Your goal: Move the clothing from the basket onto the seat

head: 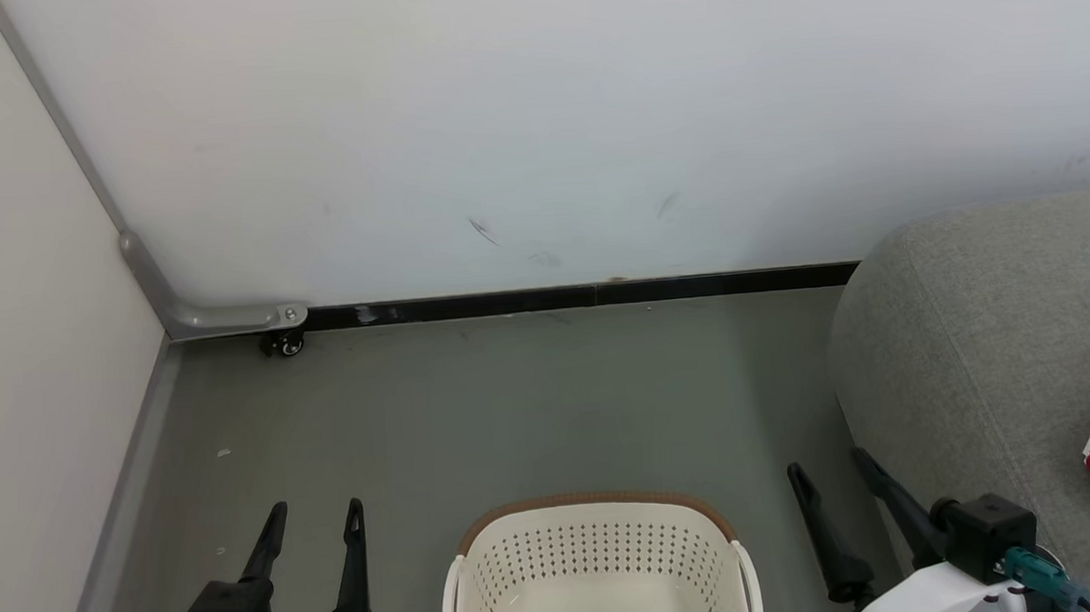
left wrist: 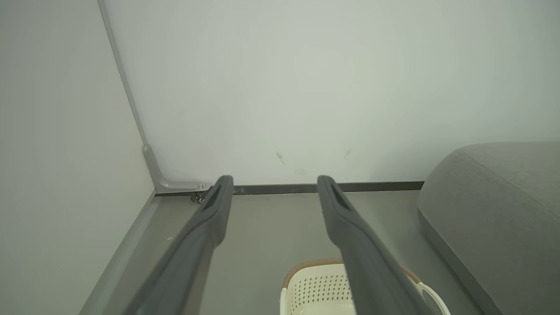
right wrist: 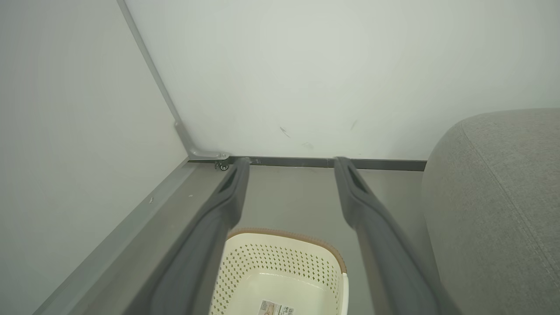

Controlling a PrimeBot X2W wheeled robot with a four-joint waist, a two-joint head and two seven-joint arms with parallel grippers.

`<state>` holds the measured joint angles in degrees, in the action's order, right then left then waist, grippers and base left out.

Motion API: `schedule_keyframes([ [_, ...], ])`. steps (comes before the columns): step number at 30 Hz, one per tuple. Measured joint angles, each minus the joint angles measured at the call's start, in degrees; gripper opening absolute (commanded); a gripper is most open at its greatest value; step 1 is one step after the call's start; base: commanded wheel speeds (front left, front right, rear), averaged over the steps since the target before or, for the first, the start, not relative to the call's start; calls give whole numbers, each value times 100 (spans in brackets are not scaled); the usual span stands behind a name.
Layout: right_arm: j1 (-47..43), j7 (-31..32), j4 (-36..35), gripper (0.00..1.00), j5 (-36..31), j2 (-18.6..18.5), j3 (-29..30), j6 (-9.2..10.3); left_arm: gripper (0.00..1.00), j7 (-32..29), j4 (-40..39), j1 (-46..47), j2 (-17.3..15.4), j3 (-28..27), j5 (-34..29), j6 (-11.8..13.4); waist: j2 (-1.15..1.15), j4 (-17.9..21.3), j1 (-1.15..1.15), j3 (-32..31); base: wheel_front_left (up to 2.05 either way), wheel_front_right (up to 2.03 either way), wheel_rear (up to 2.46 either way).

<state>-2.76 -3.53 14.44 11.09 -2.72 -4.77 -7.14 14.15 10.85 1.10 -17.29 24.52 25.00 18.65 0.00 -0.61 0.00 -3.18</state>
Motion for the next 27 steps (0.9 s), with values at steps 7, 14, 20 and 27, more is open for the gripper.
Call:
schedule_keyframes([
  [7, -63, 1, -145, 100, 12, 1, 3, 0, 100, 0, 34, 1, 30, -73, 9, 9, 0, -41, 0, 24, 0, 0, 0],
  [14, -84, 8, -223, 100, 43, 1, 21, 0, 100, 0, 13, 1, 68, -114, 8, 52, 0, -78, 0, 49, 0, 0, 0],
  [20, -85, 35, -283, 100, 43, 2, 41, 0, 100, 0, 42, 1, 54, -109, -4, 78, 0, -95, 0, 57, 0, 0, 0],
  [27, -86, 60, -335, 100, 43, 2, 81, 0, 100, 0, 53, 1, 56, -105, -24, 102, 0, -100, 0, 55, 0, 0, 0],
])
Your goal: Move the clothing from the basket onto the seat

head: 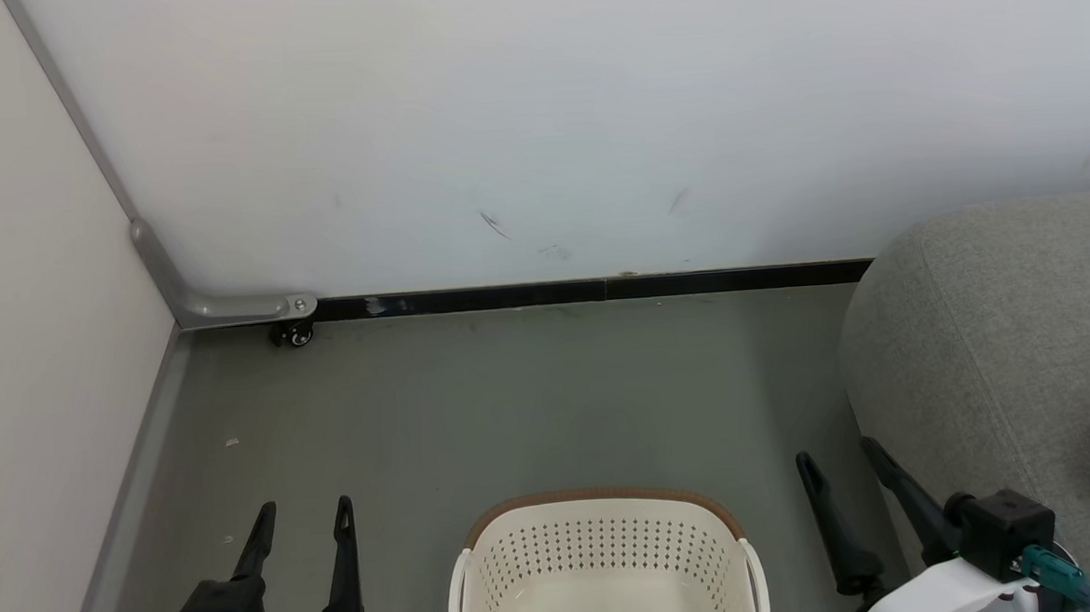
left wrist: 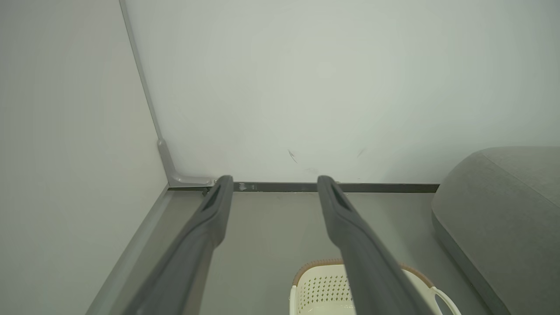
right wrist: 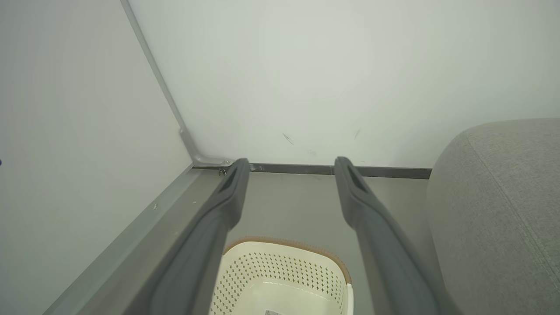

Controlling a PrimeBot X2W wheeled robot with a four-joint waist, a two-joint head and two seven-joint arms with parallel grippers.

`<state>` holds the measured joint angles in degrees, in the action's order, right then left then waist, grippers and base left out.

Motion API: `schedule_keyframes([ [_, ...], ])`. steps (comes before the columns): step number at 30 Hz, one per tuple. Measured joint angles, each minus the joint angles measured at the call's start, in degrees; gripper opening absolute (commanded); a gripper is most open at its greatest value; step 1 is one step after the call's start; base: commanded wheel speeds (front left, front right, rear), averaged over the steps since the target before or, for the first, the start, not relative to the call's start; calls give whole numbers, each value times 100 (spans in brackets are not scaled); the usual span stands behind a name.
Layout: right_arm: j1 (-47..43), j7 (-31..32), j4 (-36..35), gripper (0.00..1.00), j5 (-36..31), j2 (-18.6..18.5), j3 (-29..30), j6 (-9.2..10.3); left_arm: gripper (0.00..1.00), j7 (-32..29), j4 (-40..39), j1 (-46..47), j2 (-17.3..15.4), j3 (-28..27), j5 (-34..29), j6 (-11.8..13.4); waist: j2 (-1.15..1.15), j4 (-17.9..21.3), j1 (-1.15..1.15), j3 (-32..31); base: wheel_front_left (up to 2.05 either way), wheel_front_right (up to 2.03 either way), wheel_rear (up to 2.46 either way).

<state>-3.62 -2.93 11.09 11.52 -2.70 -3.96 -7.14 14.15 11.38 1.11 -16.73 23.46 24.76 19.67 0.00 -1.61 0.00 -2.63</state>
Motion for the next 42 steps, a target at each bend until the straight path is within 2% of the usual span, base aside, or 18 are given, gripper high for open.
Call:
schedule_keyframes([
  [24, -115, 46, -132, 100, 0, 2, 42, 0, 100, 0, 55, 1, 54, 0, -14, -1, 0, -2, 0, -18, 0, 0, 0],
  [25, -118, 46, -93, 0, -1, 4, 35, 5, 0, -2, 94, -1, 74, 10, -13, -1, 0, -2, 0, -18, 0, 0, 0],
  [32, -266, 42, 163, 0, 103, 26, 3, 9, 0, -62, 279, -197, 242, 48, 91, -56, 0, -1, 0, -15, 0, 0, 0],
  [42, -266, 31, 73, 0, 783, 26, -7, 9, 0, -186, 202, -198, 326, -177, 787, -212, 0, 11, 0, 9, 0, 0, 0],
])
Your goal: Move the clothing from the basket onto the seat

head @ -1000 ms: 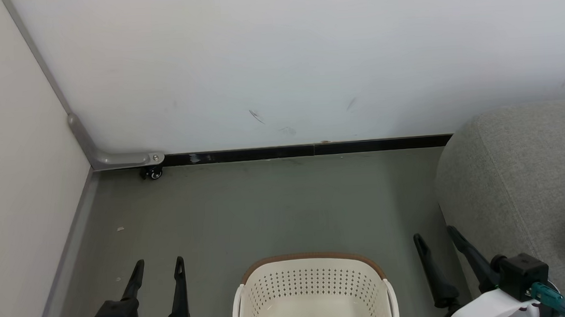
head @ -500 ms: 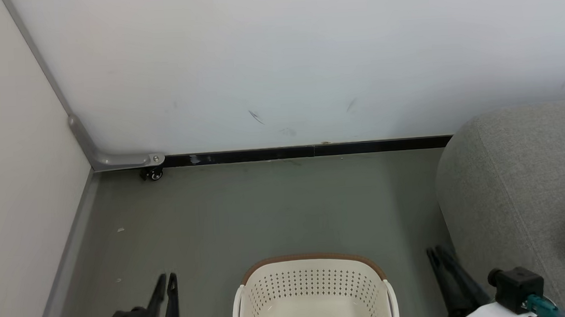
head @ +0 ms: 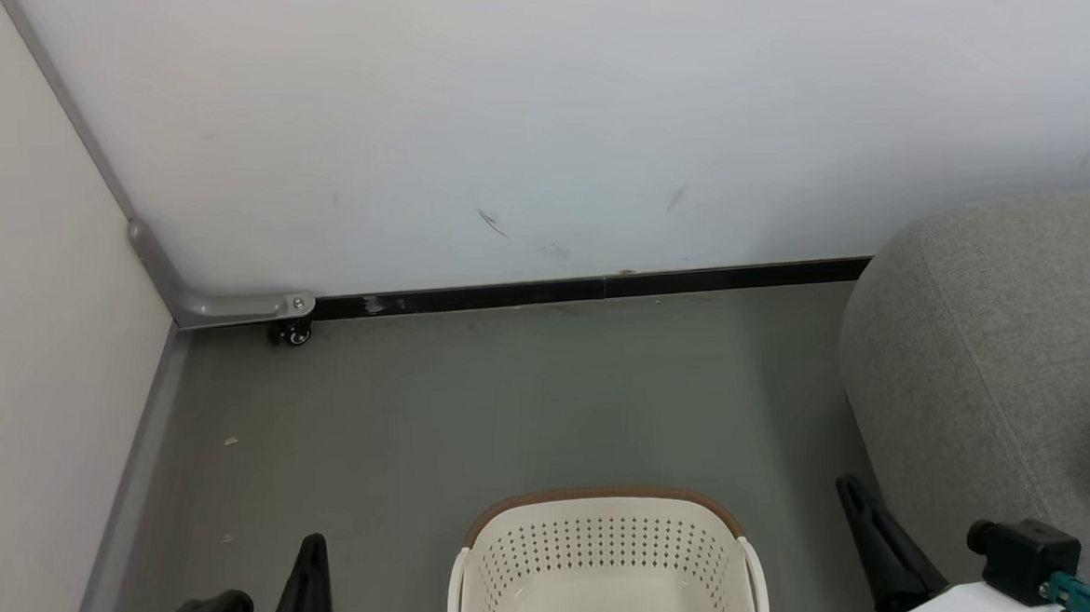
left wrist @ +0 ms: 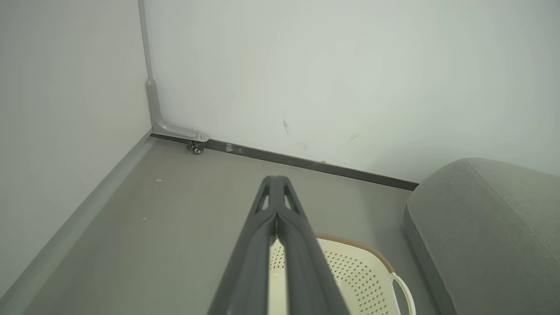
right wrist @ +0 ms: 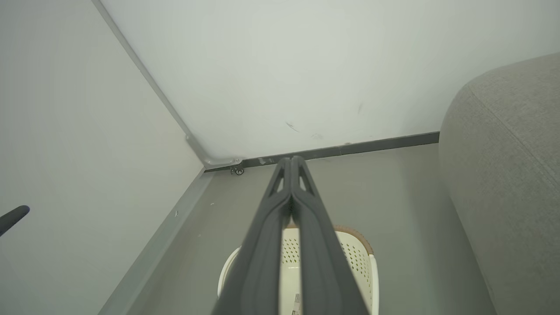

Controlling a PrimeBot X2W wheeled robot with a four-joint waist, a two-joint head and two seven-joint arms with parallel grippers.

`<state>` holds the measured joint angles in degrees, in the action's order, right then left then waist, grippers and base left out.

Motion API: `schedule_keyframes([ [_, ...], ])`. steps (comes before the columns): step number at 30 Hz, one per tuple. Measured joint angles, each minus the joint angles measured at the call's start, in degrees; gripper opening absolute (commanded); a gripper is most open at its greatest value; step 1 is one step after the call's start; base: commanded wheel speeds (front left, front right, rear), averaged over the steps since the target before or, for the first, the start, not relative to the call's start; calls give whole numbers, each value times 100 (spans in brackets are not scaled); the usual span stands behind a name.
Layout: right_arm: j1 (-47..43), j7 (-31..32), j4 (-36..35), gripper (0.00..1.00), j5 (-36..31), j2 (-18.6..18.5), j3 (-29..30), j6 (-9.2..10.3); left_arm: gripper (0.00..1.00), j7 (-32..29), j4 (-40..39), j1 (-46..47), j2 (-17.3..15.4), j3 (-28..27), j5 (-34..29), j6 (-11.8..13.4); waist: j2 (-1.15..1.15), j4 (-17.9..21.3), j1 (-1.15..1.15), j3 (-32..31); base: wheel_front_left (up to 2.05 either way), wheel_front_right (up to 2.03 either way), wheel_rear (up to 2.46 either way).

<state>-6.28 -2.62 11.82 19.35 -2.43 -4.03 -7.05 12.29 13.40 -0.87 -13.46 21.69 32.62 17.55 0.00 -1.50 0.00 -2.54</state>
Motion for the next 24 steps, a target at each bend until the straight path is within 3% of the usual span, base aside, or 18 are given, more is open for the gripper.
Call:
schedule_keyframes([
  [9, 15, 12, -14, 0, 966, 1, 83, 0, 0, -177, -60, 0, 121, -259, 650, -247, 0, 21, -11, 32, 0, 0, 0],
  [24, 75, 137, -11, 0, 2293, -22, 242, 0, 0, -482, -102, 1, 302, -715, 1752, -669, 0, 50, -89, 17, 0, 0, 0],
])
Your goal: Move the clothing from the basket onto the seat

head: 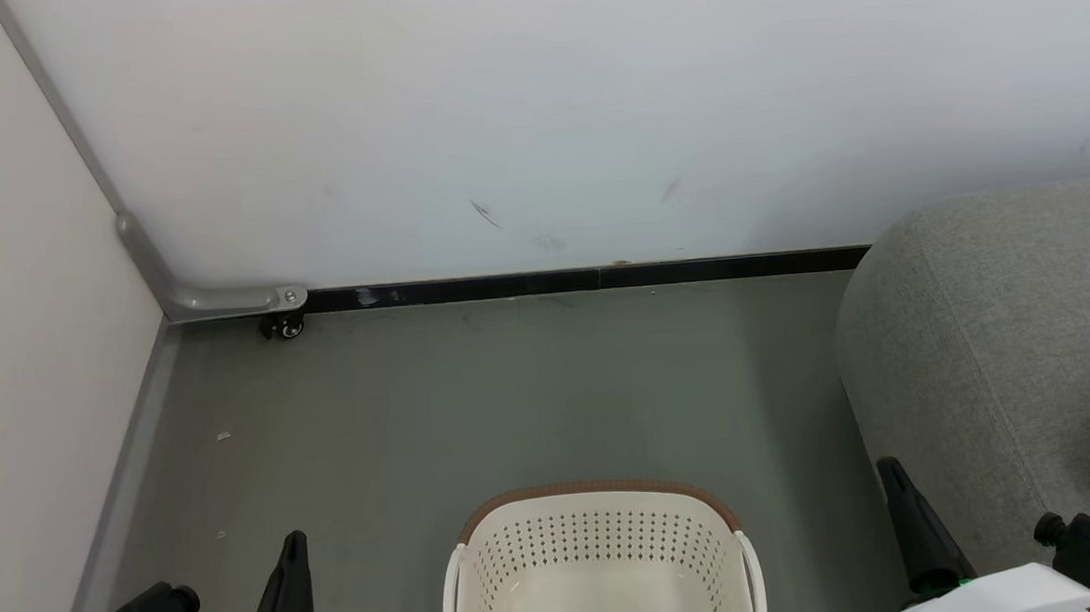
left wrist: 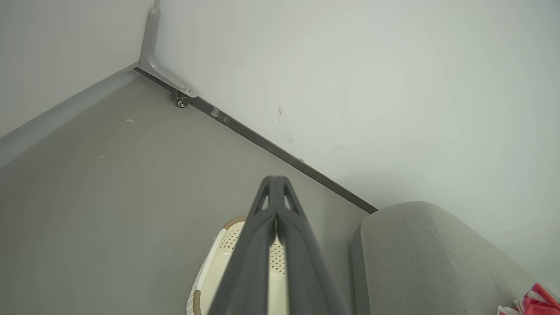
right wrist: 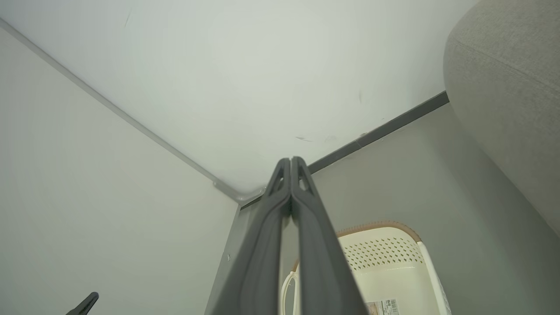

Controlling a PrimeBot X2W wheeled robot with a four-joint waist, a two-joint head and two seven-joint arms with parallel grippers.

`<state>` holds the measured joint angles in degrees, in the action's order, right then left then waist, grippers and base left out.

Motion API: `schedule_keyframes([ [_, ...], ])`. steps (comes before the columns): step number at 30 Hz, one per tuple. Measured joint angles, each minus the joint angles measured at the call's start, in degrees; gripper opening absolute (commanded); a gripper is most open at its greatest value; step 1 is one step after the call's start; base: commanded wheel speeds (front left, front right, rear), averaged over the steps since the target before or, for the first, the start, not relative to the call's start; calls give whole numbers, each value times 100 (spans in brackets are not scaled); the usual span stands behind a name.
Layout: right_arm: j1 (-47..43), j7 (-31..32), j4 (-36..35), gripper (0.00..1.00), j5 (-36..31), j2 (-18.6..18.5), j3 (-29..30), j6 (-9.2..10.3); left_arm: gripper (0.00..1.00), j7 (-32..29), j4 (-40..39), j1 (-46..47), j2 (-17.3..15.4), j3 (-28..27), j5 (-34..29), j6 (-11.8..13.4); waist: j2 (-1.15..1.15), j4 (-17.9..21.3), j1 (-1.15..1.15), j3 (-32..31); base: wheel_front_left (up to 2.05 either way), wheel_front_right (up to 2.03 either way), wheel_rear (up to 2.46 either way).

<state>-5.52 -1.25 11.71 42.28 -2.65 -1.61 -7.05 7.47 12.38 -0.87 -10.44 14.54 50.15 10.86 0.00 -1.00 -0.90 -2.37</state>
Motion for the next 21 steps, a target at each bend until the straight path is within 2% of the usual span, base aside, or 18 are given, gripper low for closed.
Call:
schedule_keyframes([
  [5, 46, 56, 9, 0, 435, -26, 59, 0, 0, -127, -5, 0, 46, -140, 349, -118, 0, 8, -9, -6, 0, 0, 0],
  [10, 122, 79, 27, 0, 850, -46, 105, 0, 0, -236, -7, 1, 107, -280, 694, -259, 0, 16, -8, -1, 0, 0, 0],
  [21, 268, 172, 126, 0, 1786, -89, 172, 0, 0, -447, 14, 8, 220, -589, 1444, -553, 0, 34, 43, 60, 0, 0, 0],
])
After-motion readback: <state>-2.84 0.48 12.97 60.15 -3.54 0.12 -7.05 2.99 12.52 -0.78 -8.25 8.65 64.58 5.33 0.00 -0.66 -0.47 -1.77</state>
